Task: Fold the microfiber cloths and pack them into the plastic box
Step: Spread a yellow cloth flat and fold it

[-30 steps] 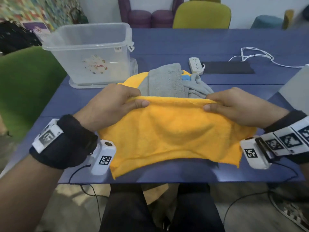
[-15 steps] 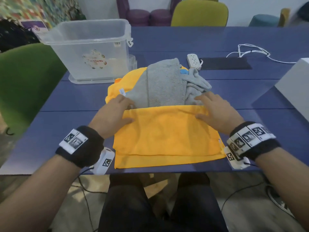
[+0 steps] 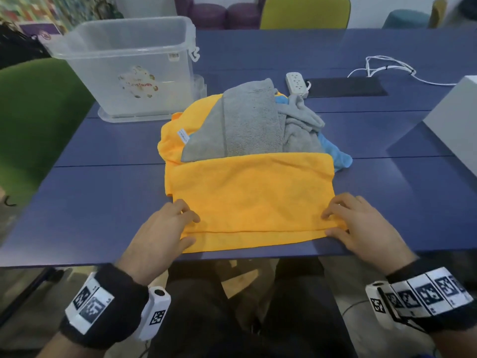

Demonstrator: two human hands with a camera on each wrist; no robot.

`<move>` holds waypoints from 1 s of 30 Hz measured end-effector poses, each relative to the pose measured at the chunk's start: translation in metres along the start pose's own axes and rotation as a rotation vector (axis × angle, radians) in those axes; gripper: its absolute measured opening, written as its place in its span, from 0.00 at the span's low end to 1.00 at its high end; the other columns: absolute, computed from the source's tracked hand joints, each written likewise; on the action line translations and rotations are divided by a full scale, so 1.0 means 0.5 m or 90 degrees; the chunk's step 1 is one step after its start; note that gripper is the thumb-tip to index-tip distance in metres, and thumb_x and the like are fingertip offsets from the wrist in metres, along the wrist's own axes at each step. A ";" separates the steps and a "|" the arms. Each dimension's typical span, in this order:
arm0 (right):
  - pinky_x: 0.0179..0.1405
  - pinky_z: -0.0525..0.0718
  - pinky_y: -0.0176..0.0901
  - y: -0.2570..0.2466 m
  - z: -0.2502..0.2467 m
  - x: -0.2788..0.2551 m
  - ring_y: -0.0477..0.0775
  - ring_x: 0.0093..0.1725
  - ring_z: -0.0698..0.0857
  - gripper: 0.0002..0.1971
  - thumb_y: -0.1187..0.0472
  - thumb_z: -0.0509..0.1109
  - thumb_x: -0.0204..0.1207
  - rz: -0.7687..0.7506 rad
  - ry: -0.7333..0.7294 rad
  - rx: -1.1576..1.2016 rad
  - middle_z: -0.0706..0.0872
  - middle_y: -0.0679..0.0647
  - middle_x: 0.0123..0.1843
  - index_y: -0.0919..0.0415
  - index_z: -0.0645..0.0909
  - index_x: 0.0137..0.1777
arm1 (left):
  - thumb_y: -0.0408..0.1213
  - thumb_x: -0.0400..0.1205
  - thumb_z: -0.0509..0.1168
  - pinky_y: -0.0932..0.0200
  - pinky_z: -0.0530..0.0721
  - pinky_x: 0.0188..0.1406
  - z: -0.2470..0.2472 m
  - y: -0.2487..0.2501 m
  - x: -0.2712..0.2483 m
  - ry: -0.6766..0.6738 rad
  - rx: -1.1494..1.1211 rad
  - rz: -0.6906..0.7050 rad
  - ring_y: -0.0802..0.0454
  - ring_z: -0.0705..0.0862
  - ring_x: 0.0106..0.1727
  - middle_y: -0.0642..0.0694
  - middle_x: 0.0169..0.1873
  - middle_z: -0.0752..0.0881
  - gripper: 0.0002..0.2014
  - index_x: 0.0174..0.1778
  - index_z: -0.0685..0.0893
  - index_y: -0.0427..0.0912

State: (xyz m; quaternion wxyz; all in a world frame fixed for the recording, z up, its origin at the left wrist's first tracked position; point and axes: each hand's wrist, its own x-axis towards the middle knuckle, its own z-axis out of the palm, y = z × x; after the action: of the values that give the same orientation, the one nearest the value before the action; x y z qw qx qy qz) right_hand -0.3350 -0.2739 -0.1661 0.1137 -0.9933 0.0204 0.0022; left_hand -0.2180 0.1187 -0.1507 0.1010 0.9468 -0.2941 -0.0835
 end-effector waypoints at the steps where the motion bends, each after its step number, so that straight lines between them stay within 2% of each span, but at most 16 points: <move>1: 0.46 0.83 0.54 0.004 0.001 -0.002 0.52 0.53 0.76 0.16 0.56 0.84 0.69 0.008 0.006 -0.020 0.78 0.46 0.60 0.48 0.85 0.55 | 0.44 0.84 0.73 0.56 0.82 0.59 0.004 0.003 0.002 0.007 0.014 -0.001 0.54 0.78 0.61 0.55 0.65 0.77 0.19 0.71 0.83 0.54; 3: 0.46 0.82 0.54 0.008 0.002 -0.006 0.53 0.53 0.75 0.17 0.59 0.84 0.68 0.035 0.014 -0.025 0.77 0.48 0.62 0.49 0.85 0.55 | 0.37 0.83 0.73 0.54 0.82 0.58 0.012 0.006 0.004 0.026 0.044 -0.007 0.51 0.78 0.60 0.51 0.64 0.79 0.19 0.70 0.85 0.51; 5: 0.44 0.81 0.51 0.010 0.005 -0.007 0.50 0.49 0.76 0.14 0.62 0.83 0.71 0.053 0.025 0.007 0.76 0.49 0.62 0.51 0.85 0.54 | 0.27 0.78 0.74 0.50 0.84 0.53 0.024 0.000 0.006 0.052 0.078 -0.025 0.48 0.80 0.57 0.48 0.60 0.81 0.21 0.66 0.89 0.48; 7: 0.41 0.80 0.48 0.008 0.007 -0.009 0.47 0.44 0.77 0.09 0.60 0.79 0.76 0.059 0.043 0.047 0.75 0.47 0.62 0.52 0.85 0.54 | 0.23 0.72 0.76 0.48 0.85 0.47 0.035 -0.010 0.006 0.084 0.098 -0.059 0.45 0.80 0.54 0.45 0.57 0.81 0.23 0.61 0.91 0.47; 9: 0.41 0.82 0.49 0.004 0.008 -0.012 0.48 0.42 0.79 0.06 0.54 0.76 0.79 0.067 0.055 0.072 0.74 0.47 0.61 0.52 0.85 0.54 | 0.24 0.71 0.77 0.47 0.84 0.43 0.040 -0.011 0.004 0.113 0.101 -0.087 0.42 0.81 0.52 0.42 0.56 0.81 0.20 0.58 0.92 0.45; 11: 0.42 0.82 0.50 -0.001 0.007 -0.010 0.50 0.43 0.81 0.07 0.48 0.71 0.82 0.096 0.058 0.093 0.74 0.47 0.58 0.49 0.84 0.53 | 0.29 0.76 0.76 0.46 0.84 0.41 0.039 -0.006 0.001 0.126 0.071 -0.118 0.41 0.81 0.51 0.41 0.56 0.79 0.13 0.55 0.91 0.44; 13: 0.44 0.83 0.52 -0.004 0.004 -0.004 0.51 0.44 0.81 0.08 0.46 0.69 0.83 0.131 0.062 0.106 0.75 0.47 0.54 0.48 0.83 0.51 | 0.36 0.83 0.72 0.48 0.84 0.41 0.040 -0.004 0.000 0.125 0.008 -0.159 0.45 0.81 0.46 0.44 0.56 0.77 0.06 0.56 0.89 0.44; 16: 0.42 0.81 0.51 -0.015 -0.001 0.006 0.50 0.42 0.80 0.02 0.53 0.71 0.82 0.153 0.072 0.094 0.76 0.47 0.45 0.49 0.82 0.51 | 0.40 0.86 0.69 0.52 0.82 0.39 0.043 -0.006 0.002 0.139 -0.073 -0.197 0.52 0.82 0.37 0.49 0.49 0.76 0.04 0.55 0.87 0.47; 20: 0.40 0.78 0.48 -0.030 -0.003 0.012 0.52 0.41 0.80 0.08 0.63 0.70 0.80 0.180 0.090 0.097 0.77 0.45 0.42 0.48 0.82 0.52 | 0.39 0.84 0.73 0.53 0.77 0.39 0.040 -0.005 0.003 0.186 -0.137 -0.224 0.51 0.81 0.39 0.51 0.39 0.81 0.04 0.52 0.89 0.44; 23: 0.39 0.78 0.49 -0.045 -0.007 0.012 0.51 0.41 0.80 0.10 0.66 0.69 0.79 0.174 0.115 0.122 0.78 0.46 0.41 0.49 0.82 0.51 | 0.36 0.83 0.74 0.54 0.77 0.38 0.029 0.000 0.000 0.217 -0.193 -0.223 0.53 0.81 0.36 0.53 0.33 0.81 0.02 0.50 0.90 0.43; 26: 0.38 0.74 0.47 -0.058 -0.021 0.010 0.47 0.39 0.78 0.09 0.67 0.67 0.79 0.180 0.175 0.159 0.77 0.44 0.41 0.51 0.82 0.50 | 0.34 0.82 0.76 0.59 0.78 0.39 0.008 0.013 -0.012 0.248 -0.253 -0.204 0.57 0.84 0.37 0.53 0.34 0.85 0.03 0.49 0.90 0.44; 30: 0.40 0.80 0.51 -0.053 -0.044 -0.001 0.53 0.40 0.82 0.09 0.67 0.67 0.77 0.196 0.247 0.187 0.83 0.49 0.46 0.51 0.82 0.49 | 0.34 0.78 0.79 0.67 0.79 0.40 -0.028 0.040 -0.047 0.292 -0.302 -0.166 0.61 0.86 0.40 0.56 0.37 0.87 0.06 0.48 0.91 0.45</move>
State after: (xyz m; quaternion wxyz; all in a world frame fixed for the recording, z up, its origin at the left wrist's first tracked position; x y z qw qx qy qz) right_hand -0.3343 -0.2532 -0.1386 0.2486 -0.9333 0.1927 -0.1734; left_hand -0.2451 0.1181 -0.1301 0.3697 0.9207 -0.1126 0.0534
